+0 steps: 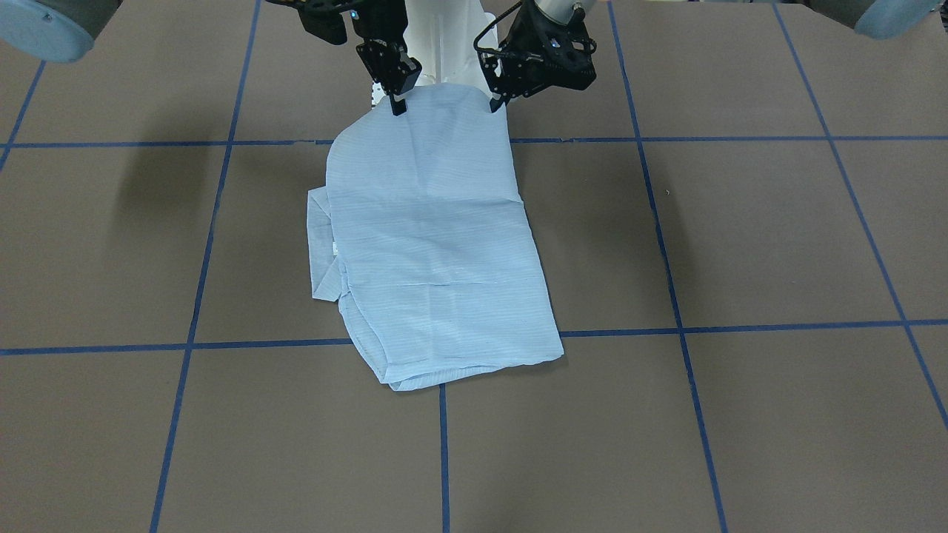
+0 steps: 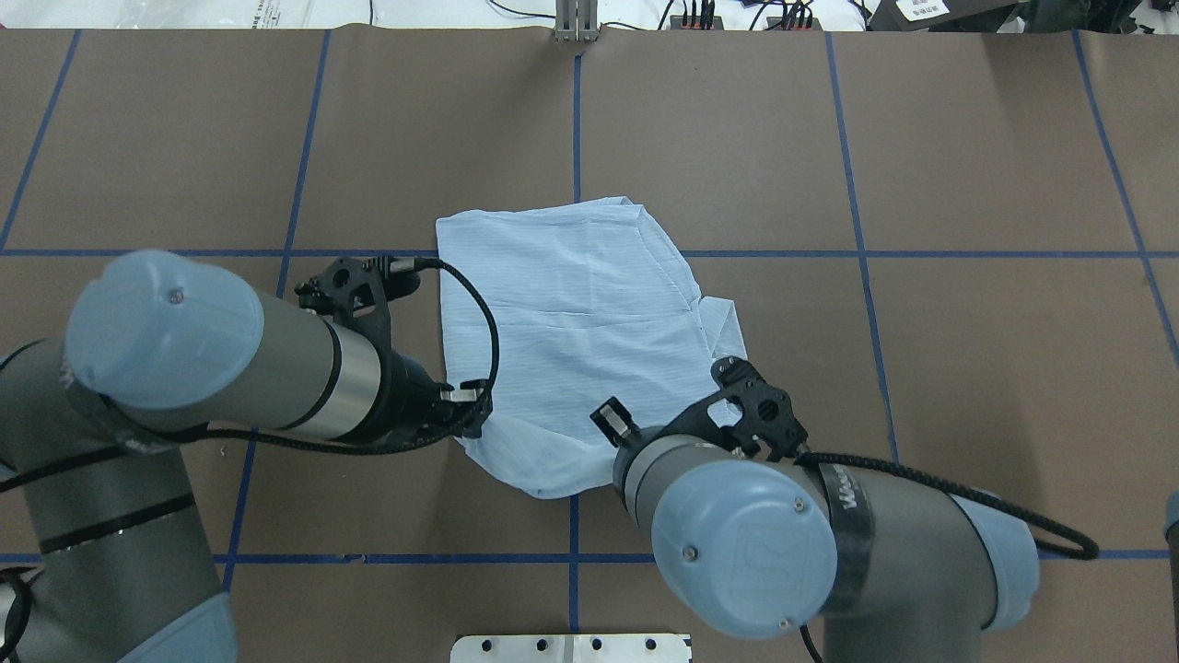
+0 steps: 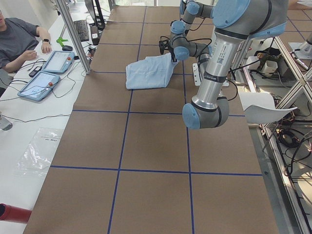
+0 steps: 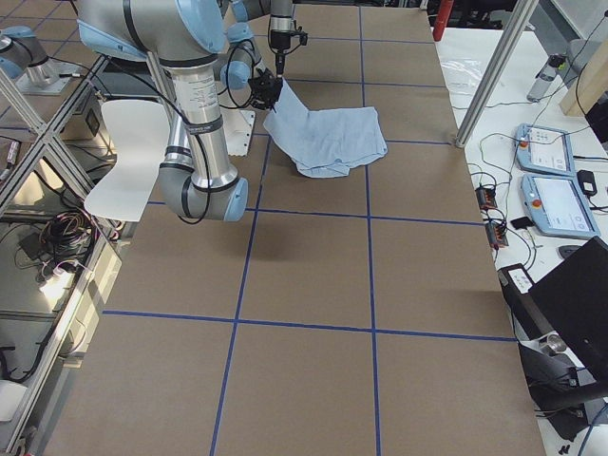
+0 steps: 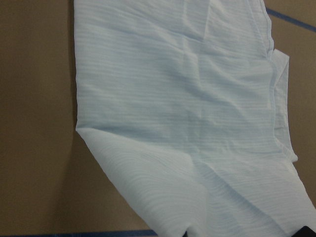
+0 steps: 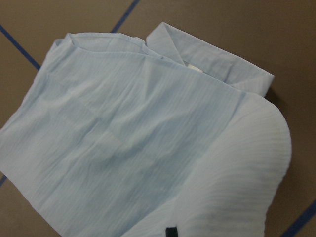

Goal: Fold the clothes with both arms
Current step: 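Lift the near edge with both grippers and fold it toward the far edge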

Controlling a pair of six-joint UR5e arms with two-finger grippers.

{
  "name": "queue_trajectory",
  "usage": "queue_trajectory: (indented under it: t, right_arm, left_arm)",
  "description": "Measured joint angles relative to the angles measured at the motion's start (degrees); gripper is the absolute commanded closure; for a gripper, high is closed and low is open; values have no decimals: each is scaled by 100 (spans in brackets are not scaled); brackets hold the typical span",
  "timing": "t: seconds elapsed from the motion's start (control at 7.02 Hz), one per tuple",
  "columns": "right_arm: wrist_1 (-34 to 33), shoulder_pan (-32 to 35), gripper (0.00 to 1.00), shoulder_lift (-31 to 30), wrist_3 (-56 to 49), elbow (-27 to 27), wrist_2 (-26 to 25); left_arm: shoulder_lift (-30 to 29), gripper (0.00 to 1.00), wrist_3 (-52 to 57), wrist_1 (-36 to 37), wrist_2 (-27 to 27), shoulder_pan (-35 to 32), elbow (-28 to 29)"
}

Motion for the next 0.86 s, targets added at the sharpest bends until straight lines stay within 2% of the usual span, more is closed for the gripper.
queue_trajectory:
  t: [0.14,0.43,0.57,0.86]
  right_arm:
    - [88,333,100,185,-345,-257,10]
    - [528,916,100,585,-956,-1103,26]
    - [936,1139,100,773,-1223,-1710,28]
    - [1977,1471,100,1315,-1550,-3317,58]
  left_arm:
    - [-137,100,203,5,-76,-287,234]
    - [-431,100,598,-2,-108,-701,902]
    - [-585,100,781,-21,-100,-851,1286]
    - [-944,100,991,-233,41,-1031,2133]
